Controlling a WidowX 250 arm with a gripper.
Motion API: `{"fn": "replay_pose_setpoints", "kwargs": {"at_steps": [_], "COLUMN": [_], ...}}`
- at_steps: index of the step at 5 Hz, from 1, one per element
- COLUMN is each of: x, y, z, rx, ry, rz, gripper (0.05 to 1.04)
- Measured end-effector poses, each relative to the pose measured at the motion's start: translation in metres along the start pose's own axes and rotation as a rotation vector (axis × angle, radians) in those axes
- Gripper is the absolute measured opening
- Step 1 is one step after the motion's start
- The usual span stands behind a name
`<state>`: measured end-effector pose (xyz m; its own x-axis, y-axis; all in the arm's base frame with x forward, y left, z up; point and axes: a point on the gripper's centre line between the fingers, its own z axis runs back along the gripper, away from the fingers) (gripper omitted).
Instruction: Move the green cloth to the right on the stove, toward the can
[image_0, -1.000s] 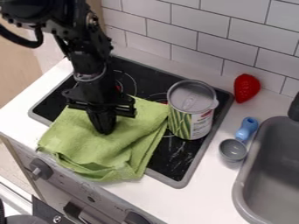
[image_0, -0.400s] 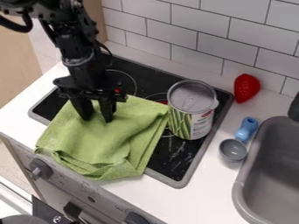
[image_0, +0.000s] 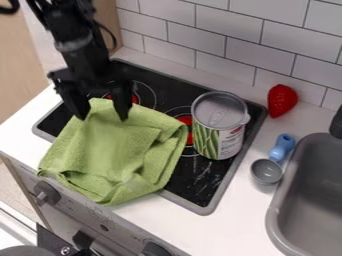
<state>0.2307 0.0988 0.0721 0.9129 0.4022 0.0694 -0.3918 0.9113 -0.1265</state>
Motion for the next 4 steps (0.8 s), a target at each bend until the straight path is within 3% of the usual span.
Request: {"fn": "replay_pose_setpoints", "kwargs": {"at_steps": [2,3,4], "x": [0.011,0.012,0.015], "y": [-0.007,-0.001,0.003], "z": [0.040,0.047,0.050], "rx": [-0.119,-0.139,-0.124], "ry": [0.009,0.014,0.025], "rz": [0.052,0.056,0.070], "gripper": [0.997,0.997,0.997]}}
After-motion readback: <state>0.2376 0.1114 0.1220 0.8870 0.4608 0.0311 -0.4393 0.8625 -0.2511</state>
